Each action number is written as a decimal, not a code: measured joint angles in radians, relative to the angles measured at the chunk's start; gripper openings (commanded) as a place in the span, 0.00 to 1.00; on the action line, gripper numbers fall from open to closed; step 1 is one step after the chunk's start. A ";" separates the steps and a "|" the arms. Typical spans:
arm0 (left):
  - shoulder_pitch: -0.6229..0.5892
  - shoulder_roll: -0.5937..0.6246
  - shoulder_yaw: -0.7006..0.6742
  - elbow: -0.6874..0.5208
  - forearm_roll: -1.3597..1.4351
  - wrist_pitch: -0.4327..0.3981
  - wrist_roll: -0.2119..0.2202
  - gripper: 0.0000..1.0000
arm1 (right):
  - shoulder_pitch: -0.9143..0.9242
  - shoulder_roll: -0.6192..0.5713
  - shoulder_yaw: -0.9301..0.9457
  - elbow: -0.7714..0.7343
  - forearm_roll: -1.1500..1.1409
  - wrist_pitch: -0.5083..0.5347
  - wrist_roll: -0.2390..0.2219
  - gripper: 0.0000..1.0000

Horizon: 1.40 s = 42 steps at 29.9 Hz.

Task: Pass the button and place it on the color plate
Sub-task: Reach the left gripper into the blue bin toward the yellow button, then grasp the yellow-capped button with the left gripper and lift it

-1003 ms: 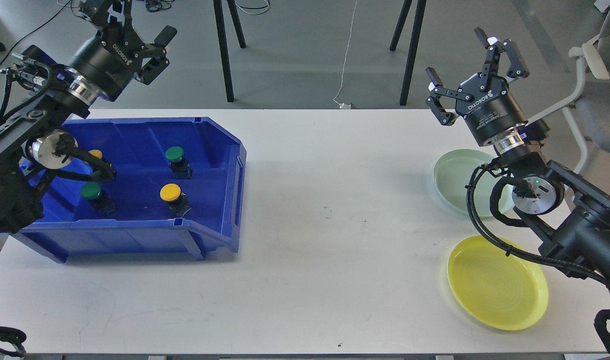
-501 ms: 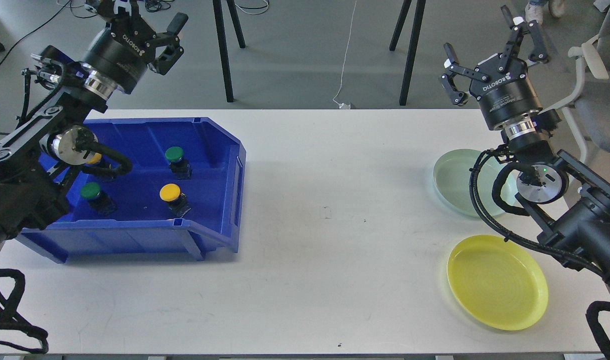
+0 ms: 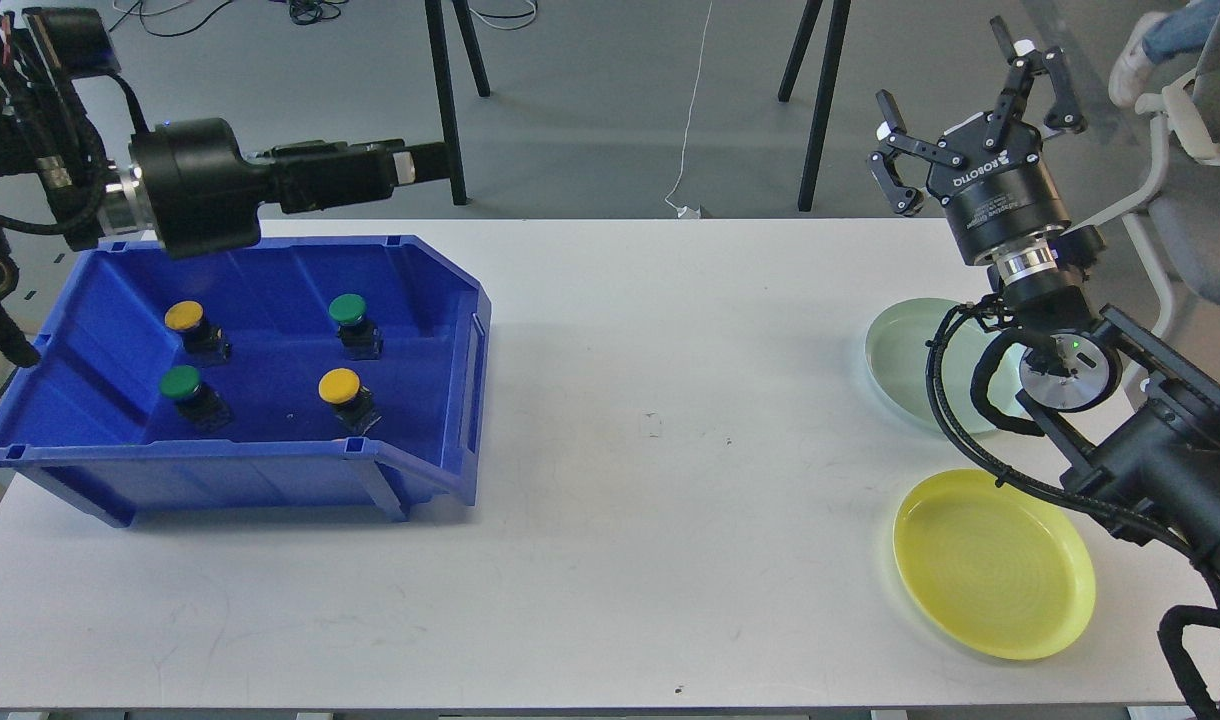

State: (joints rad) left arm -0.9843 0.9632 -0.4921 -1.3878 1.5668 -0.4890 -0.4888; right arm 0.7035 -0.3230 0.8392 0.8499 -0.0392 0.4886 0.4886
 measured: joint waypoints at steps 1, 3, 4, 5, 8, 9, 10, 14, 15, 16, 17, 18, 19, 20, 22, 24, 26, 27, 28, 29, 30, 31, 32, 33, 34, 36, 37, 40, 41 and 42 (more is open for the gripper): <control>-0.031 0.003 0.049 0.013 0.046 0.000 0.000 0.99 | -0.005 0.000 0.000 0.000 0.000 0.000 0.000 0.99; -0.094 0.004 0.163 0.049 0.149 0.000 0.000 0.99 | -0.020 0.000 0.001 0.000 0.001 0.000 0.000 0.99; -0.117 0.002 0.211 0.071 0.195 0.000 0.000 0.99 | -0.028 0.000 0.004 0.000 0.001 0.000 0.000 0.99; -0.129 -0.004 0.244 0.092 0.227 0.000 0.000 0.99 | -0.035 -0.001 0.008 0.000 0.001 0.000 0.000 0.99; -0.140 -0.040 0.299 0.142 0.289 0.000 0.000 0.99 | -0.051 -0.001 0.020 -0.001 0.001 0.000 0.000 0.99; -0.140 -0.052 0.307 0.150 0.298 0.000 0.000 0.99 | -0.053 -0.001 0.022 -0.001 0.001 0.000 0.000 0.99; -0.137 -0.060 0.311 0.155 0.304 0.000 0.000 0.99 | -0.055 -0.001 0.023 -0.002 0.001 0.000 0.000 0.99; -0.101 -0.073 0.314 0.169 0.314 0.000 0.000 0.99 | -0.056 -0.002 0.024 -0.002 0.001 0.000 0.000 0.99; -0.094 -0.075 0.314 0.173 0.315 0.000 0.000 0.99 | -0.056 -0.002 0.025 -0.002 0.001 0.000 0.000 0.99; -0.088 -0.079 0.315 0.176 0.315 0.000 0.000 0.99 | -0.057 -0.002 0.025 -0.002 0.001 0.000 0.000 0.99; -0.083 -0.086 0.315 0.180 0.315 0.000 0.000 0.99 | -0.058 -0.002 0.025 -0.002 0.001 0.000 0.000 0.99; -0.077 -0.094 0.315 0.184 0.315 0.000 0.000 0.99 | -0.059 -0.002 0.025 -0.002 0.001 0.000 0.000 0.99; -0.070 -0.103 0.315 0.189 0.315 0.000 0.000 0.99 | -0.060 -0.002 0.025 -0.002 0.001 0.000 0.000 0.99; -0.063 -0.111 0.316 0.194 0.315 0.000 0.000 0.99 | -0.062 -0.002 0.025 -0.003 0.001 0.000 0.000 0.99; -0.048 -0.123 0.316 0.205 0.315 0.000 0.000 0.99 | -0.064 -0.002 0.025 -0.003 0.001 0.000 0.000 0.99; -0.034 -0.137 0.315 0.219 0.315 0.000 0.000 0.98 | -0.065 -0.001 0.025 -0.003 0.001 0.000 0.000 0.99; -0.027 -0.155 0.315 0.239 0.316 0.000 0.000 0.98 | -0.066 -0.001 0.025 -0.003 0.001 0.000 0.000 0.99; -0.023 -0.160 0.315 0.248 0.316 0.000 0.000 0.98 | -0.066 -0.001 0.025 -0.003 0.001 0.000 0.000 0.99; -0.018 -0.164 0.315 0.257 0.316 0.000 0.000 0.98 | -0.067 -0.001 0.025 -0.003 0.001 0.000 0.000 0.99; -0.012 -0.167 0.315 0.262 0.316 0.000 0.000 0.98 | -0.068 -0.001 0.025 -0.003 0.001 0.000 0.000 0.99; -0.007 -0.169 0.315 0.265 0.316 0.000 0.000 0.98 | -0.069 -0.001 0.025 -0.004 0.001 0.000 0.000 0.99; -0.003 -0.171 0.315 0.268 0.316 0.000 0.000 0.98 | -0.071 -0.001 0.025 -0.004 0.001 0.000 0.000 0.99; 0.000 -0.172 0.315 0.269 0.316 0.000 0.000 0.98 | -0.072 -0.001 0.025 -0.004 0.001 0.000 0.000 0.99; 0.002 -0.174 0.314 0.270 0.316 0.000 0.000 0.98 | -0.074 -0.001 0.025 -0.004 0.001 0.000 0.000 0.99; 0.004 -0.177 0.314 0.272 0.316 0.000 0.000 0.98 | -0.076 -0.001 0.025 -0.003 0.001 0.000 0.000 0.99; 0.007 -0.185 0.314 0.282 0.315 0.000 0.000 0.98 | -0.082 -0.001 0.027 -0.001 0.001 0.000 0.000 0.99; 0.009 -0.190 0.314 0.293 0.315 0.000 0.000 0.98 | -0.085 -0.001 0.031 0.001 0.001 0.000 0.000 0.99; 0.014 -0.209 0.314 0.331 0.313 0.000 0.000 0.98 | -0.091 -0.001 0.044 0.004 0.002 0.000 0.000 0.99; 0.015 -0.214 0.314 0.343 0.313 0.000 0.000 0.98 | -0.093 -0.001 0.047 0.005 0.002 0.000 0.000 0.99; 0.016 -0.218 0.314 0.352 0.313 0.000 0.000 0.97 | -0.095 -0.001 0.049 0.007 0.002 0.000 0.000 0.99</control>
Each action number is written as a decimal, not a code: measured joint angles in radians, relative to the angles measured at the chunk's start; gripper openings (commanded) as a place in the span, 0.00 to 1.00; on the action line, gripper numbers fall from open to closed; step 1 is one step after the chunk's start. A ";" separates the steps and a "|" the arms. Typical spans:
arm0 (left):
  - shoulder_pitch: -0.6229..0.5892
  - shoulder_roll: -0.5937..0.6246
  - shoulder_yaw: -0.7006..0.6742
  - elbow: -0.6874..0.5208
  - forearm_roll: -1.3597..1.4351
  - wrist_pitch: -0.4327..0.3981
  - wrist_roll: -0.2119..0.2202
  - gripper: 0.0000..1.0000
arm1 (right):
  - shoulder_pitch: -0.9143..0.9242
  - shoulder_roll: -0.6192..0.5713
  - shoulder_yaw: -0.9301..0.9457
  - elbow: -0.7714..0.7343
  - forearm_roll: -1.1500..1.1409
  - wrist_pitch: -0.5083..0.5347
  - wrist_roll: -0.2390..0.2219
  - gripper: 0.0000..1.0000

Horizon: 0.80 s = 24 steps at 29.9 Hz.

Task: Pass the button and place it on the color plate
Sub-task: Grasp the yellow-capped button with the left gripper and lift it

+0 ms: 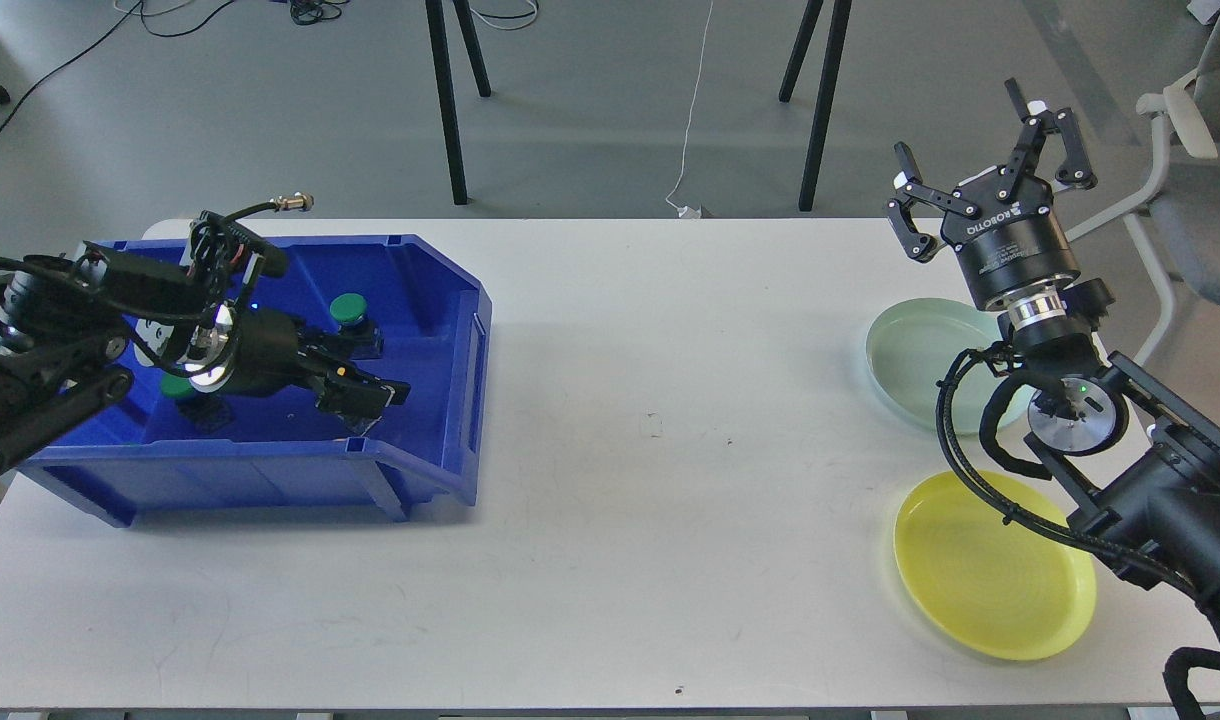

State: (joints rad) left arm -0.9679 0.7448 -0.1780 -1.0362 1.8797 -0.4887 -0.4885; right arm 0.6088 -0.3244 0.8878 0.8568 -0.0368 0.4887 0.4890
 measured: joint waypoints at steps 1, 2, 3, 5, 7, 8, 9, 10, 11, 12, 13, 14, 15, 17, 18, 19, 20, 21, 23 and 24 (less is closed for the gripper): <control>0.002 -0.004 0.000 0.007 0.000 0.000 0.000 0.97 | -0.001 0.000 0.001 0.003 0.000 0.000 0.000 0.99; 0.005 -0.007 0.000 0.014 0.000 0.000 0.000 0.97 | -0.003 0.000 0.002 0.006 0.000 0.000 0.000 0.99; 0.009 -0.010 0.001 0.020 0.000 0.000 0.000 0.97 | -0.006 0.000 0.004 0.010 0.000 0.000 0.000 0.99; 0.013 -0.012 0.001 0.026 0.000 0.000 0.000 0.97 | -0.012 0.000 0.005 0.014 0.000 0.000 0.000 0.99; 0.017 -0.013 0.002 0.029 0.001 0.000 0.000 0.97 | -0.016 0.000 0.006 0.018 0.000 0.000 0.000 0.99; 0.020 -0.013 0.002 0.030 0.001 0.000 0.000 0.97 | -0.018 0.000 0.007 0.020 0.000 0.000 0.000 0.99; 0.023 -0.013 0.002 0.032 0.002 0.000 0.000 0.96 | -0.021 0.000 0.008 0.021 0.000 0.000 0.000 0.99; 0.025 -0.013 0.002 0.033 0.002 0.000 0.000 0.96 | -0.024 0.000 0.010 0.021 0.000 0.000 0.000 0.99; 0.027 -0.013 0.002 0.034 0.002 0.000 0.000 0.96 | -0.026 0.000 0.013 0.022 0.000 0.000 0.000 0.99; 0.029 -0.013 0.002 0.035 0.002 0.000 0.000 0.96 | -0.028 0.000 0.016 0.023 0.000 0.000 0.000 0.99; 0.030 -0.014 0.002 0.036 0.001 0.000 0.000 0.96 | -0.031 0.000 0.018 0.025 0.000 0.000 0.000 0.99; 0.030 -0.014 0.002 0.038 -0.002 0.000 0.000 0.94 | -0.034 -0.001 0.019 0.028 0.000 0.000 0.000 0.99; 0.030 -0.014 0.002 0.041 -0.004 0.000 0.000 0.91 | -0.036 -0.001 0.020 0.032 0.000 0.000 0.000 0.99; 0.030 -0.015 0.001 0.046 -0.007 0.000 0.000 0.78 | -0.039 -0.001 0.020 0.039 0.000 0.000 0.000 0.99; 0.030 -0.017 0.001 0.049 -0.007 0.000 0.000 0.72 | -0.041 -0.001 0.020 0.042 0.000 0.000 0.000 0.99; 0.031 -0.018 0.000 0.052 -0.007 0.000 0.000 0.68 | -0.042 -0.001 0.020 0.043 0.000 0.000 0.000 0.99; 0.033 -0.018 0.000 0.054 -0.007 0.000 0.000 0.66 | -0.042 -0.001 0.020 0.045 0.000 0.000 0.000 0.99; 0.036 -0.018 0.000 0.055 -0.006 0.000 0.000 0.64 | -0.042 -0.001 0.020 0.046 0.000 0.000 0.000 0.99; 0.042 -0.018 0.000 0.056 -0.002 0.000 0.000 0.60 | -0.043 -0.001 0.020 0.048 0.000 0.000 0.000 0.99; 0.044 -0.017 0.001 0.056 -0.001 0.000 0.000 0.49 | -0.044 -0.001 0.020 0.048 0.000 0.000 0.000 0.99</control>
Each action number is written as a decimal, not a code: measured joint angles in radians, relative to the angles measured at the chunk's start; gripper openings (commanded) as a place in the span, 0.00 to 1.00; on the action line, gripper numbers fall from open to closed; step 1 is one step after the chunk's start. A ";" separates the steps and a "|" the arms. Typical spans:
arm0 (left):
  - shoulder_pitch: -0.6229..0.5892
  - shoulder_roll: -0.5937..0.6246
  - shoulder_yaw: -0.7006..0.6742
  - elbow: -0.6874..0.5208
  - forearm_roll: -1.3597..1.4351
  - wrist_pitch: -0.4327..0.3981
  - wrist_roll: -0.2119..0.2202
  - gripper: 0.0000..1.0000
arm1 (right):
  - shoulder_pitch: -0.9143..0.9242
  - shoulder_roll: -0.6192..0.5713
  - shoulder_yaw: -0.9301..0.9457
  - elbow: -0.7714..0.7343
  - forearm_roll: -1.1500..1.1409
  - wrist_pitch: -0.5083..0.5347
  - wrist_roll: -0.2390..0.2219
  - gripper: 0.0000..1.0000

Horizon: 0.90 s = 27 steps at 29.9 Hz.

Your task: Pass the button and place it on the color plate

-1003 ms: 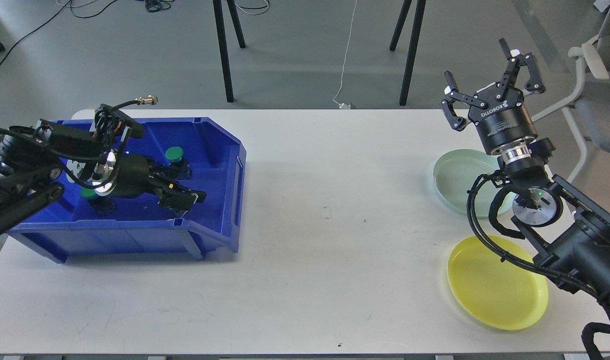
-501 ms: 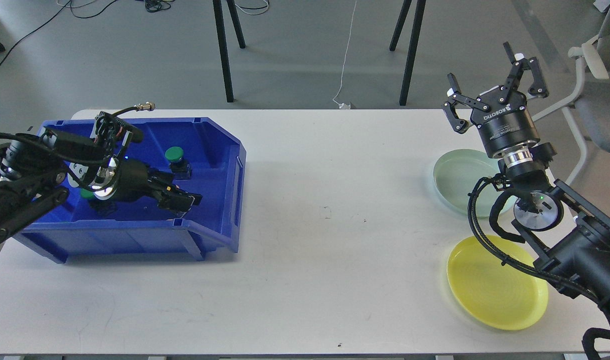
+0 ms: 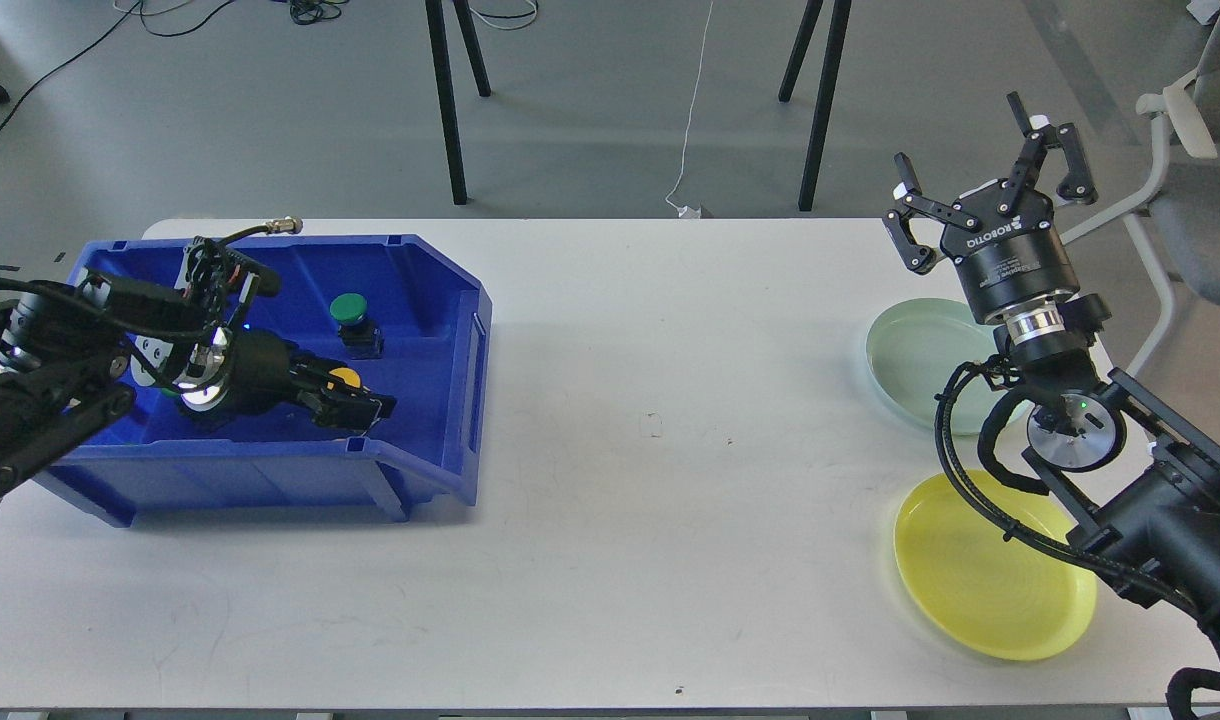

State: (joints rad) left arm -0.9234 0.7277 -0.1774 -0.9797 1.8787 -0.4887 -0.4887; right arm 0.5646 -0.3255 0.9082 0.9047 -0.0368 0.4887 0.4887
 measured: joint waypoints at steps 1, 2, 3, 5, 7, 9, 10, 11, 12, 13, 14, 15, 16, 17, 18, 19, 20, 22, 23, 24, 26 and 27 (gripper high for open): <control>0.001 0.001 0.000 0.001 0.000 0.000 0.000 0.31 | -0.002 0.000 0.000 0.001 0.000 0.000 0.000 0.99; 0.004 0.002 0.000 0.001 0.000 0.000 0.000 0.19 | -0.005 0.000 0.000 0.001 0.000 0.000 0.000 0.99; 0.008 0.003 0.001 0.001 0.000 0.000 0.000 0.12 | -0.009 0.000 0.000 0.002 0.000 0.000 0.000 0.99; 0.016 0.004 0.001 0.007 0.000 0.000 0.000 0.11 | -0.015 0.000 0.001 0.003 0.000 0.000 0.000 0.99; 0.021 0.005 0.001 0.016 -0.005 0.000 0.000 0.10 | -0.020 0.000 0.004 0.009 0.000 0.000 0.000 0.99; 0.022 0.005 0.001 0.021 -0.009 0.000 -0.001 0.09 | -0.026 0.000 0.011 0.018 0.000 0.000 0.000 0.99; 0.022 0.005 0.000 0.022 -0.010 0.000 0.000 0.09 | -0.029 0.000 0.016 0.020 0.000 0.000 0.000 0.99; 0.022 0.004 -0.001 0.022 -0.011 0.000 0.000 0.09 | -0.030 0.000 0.020 0.022 0.000 0.000 0.000 0.99; 0.020 0.004 -0.003 0.022 -0.012 0.000 0.000 0.09 | -0.031 0.000 0.024 0.022 0.000 0.000 0.000 0.99; 0.016 0.004 -0.007 0.022 -0.014 0.000 0.000 0.09 | -0.032 0.000 0.026 0.023 0.000 0.000 0.000 0.99; 0.010 0.005 -0.012 0.021 -0.021 0.000 0.000 0.09 | -0.032 0.000 0.028 0.023 0.000 0.000 0.000 0.99; 0.002 0.006 -0.017 0.021 -0.034 0.000 0.000 0.09 | -0.032 0.000 0.028 0.023 0.000 0.000 0.000 0.99; -0.012 0.008 -0.022 0.020 -0.059 0.000 0.000 0.09 | -0.032 0.000 0.029 0.023 0.000 0.000 0.000 0.99; -0.032 0.011 -0.026 0.020 -0.091 0.000 0.000 0.09 | -0.032 -0.001 0.029 0.023 0.000 0.000 0.000 0.99; -0.055 0.014 -0.028 0.019 -0.127 0.000 0.000 0.09 | -0.032 -0.002 0.030 0.023 -0.001 0.000 0.000 0.99; -0.087 0.018 -0.030 0.019 -0.176 0.000 0.000 0.09 | -0.031 -0.003 0.030 0.020 -0.002 0.000 0.000 0.99; -0.125 0.027 -0.031 0.018 -0.236 0.000 0.000 0.09 | -0.028 -0.005 0.033 0.015 -0.002 0.000 0.000 0.99; -0.189 0.045 -0.043 0.016 -0.364 0.000 0.000 0.10 | -0.024 -0.010 0.038 -0.001 -0.004 0.000 0.000 0.99; -0.213 0.051 -0.055 0.010 -0.441 0.000 0.000 0.10 | -0.022 -0.011 0.038 -0.018 -0.006 0.000 0.000 0.99; -0.227 0.053 -0.068 0.002 -0.510 0.000 0.000 0.10 | -0.019 -0.012 0.039 -0.037 -0.007 0.000 0.000 0.99; -0.237 0.054 -0.106 -0.031 -0.655 0.000 0.000 0.10 | -0.017 -0.019 0.038 -0.064 -0.013 0.000 0.000 0.99; -0.236 0.050 -0.123 -0.051 -0.716 0.000 0.000 0.10 | -0.019 -0.026 0.036 -0.065 -0.017 0.000 0.000 0.99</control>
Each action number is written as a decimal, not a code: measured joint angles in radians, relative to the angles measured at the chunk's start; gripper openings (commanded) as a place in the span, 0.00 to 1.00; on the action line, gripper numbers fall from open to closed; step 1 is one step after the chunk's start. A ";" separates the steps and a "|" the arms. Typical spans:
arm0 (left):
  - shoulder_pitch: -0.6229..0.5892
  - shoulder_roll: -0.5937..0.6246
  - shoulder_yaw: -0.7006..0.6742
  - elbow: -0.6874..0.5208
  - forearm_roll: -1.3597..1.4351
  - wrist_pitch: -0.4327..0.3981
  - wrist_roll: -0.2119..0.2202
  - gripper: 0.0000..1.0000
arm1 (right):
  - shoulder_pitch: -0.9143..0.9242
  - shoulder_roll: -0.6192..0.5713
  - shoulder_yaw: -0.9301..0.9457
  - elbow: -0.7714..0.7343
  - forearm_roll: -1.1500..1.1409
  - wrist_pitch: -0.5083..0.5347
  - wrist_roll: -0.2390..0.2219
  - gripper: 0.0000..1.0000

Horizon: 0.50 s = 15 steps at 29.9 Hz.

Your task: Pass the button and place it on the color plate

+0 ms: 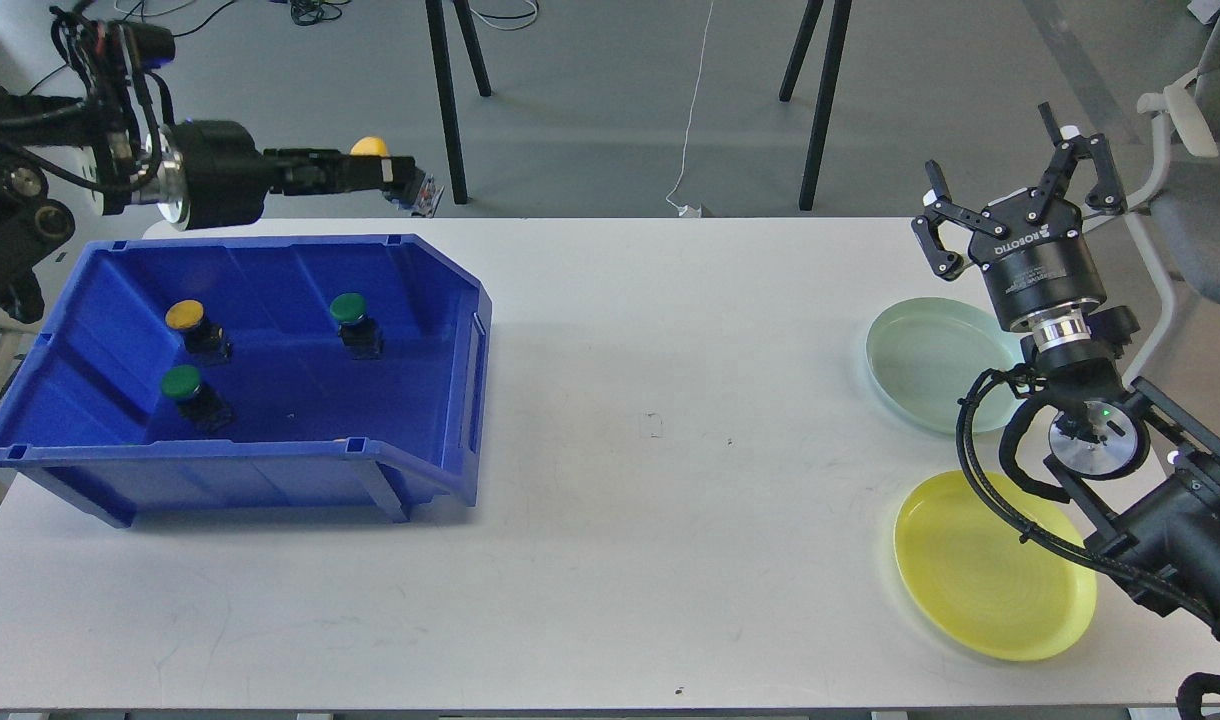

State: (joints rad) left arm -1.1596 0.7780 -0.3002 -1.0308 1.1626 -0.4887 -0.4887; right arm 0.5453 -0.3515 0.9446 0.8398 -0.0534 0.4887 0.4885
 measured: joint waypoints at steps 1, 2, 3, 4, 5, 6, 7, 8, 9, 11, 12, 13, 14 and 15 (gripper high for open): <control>0.011 -0.009 -0.017 -0.025 -0.073 0.000 0.000 0.10 | -0.006 -0.014 -0.004 0.005 -0.010 0.000 0.000 0.99; 0.032 -0.025 -0.028 -0.045 -0.145 0.000 0.000 0.10 | -0.014 -0.032 -0.011 0.015 -0.031 0.000 0.000 0.99; 0.060 -0.050 -0.036 -0.059 -0.216 0.000 0.000 0.10 | -0.025 -0.047 -0.021 0.027 -0.066 0.000 0.000 0.99; 0.084 -0.076 -0.041 -0.066 -0.270 0.000 0.000 0.10 | -0.043 -0.058 -0.033 0.045 -0.124 0.000 0.000 0.99; 0.109 -0.106 -0.046 -0.067 -0.317 0.000 0.000 0.10 | -0.065 -0.064 -0.043 0.069 -0.192 0.000 0.000 0.99; 0.130 -0.133 -0.050 -0.064 -0.345 0.000 0.000 0.10 | -0.085 -0.067 -0.048 0.098 -0.258 0.000 0.000 0.99; 0.154 -0.162 -0.053 -0.060 -0.366 0.000 0.000 0.10 | -0.109 -0.069 -0.052 0.138 -0.332 -0.005 0.000 0.99; 0.176 -0.188 -0.053 -0.055 -0.377 0.000 0.000 0.10 | -0.130 -0.071 -0.053 0.183 -0.399 -0.025 0.000 0.99; 0.197 -0.210 -0.054 -0.052 -0.383 0.000 0.000 0.10 | -0.148 -0.073 -0.053 0.230 -0.457 -0.052 0.000 0.99; 0.227 -0.241 -0.056 -0.049 -0.392 0.000 0.000 0.11 | -0.169 -0.074 -0.057 0.317 -0.537 -0.111 0.000 0.99; 0.237 -0.251 -0.057 -0.048 -0.398 0.000 0.000 0.11 | -0.172 -0.071 -0.061 0.350 -0.561 -0.135 0.000 0.99; 0.248 -0.260 -0.058 -0.048 -0.407 0.000 0.000 0.11 | -0.171 -0.065 -0.068 0.378 -0.581 -0.158 0.000 0.99; 0.259 -0.267 -0.058 -0.048 -0.417 0.000 0.000 0.11 | -0.166 -0.054 -0.080 0.394 -0.594 -0.177 0.000 0.99; 0.269 -0.276 -0.058 -0.047 -0.425 0.000 0.000 0.11 | -0.155 -0.036 -0.100 0.400 -0.602 -0.193 0.000 0.99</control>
State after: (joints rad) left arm -0.8908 0.5024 -0.3581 -1.0778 0.7374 -0.4886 -0.4885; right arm 0.3907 -0.3870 0.8449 1.2394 -0.6555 0.2956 0.4888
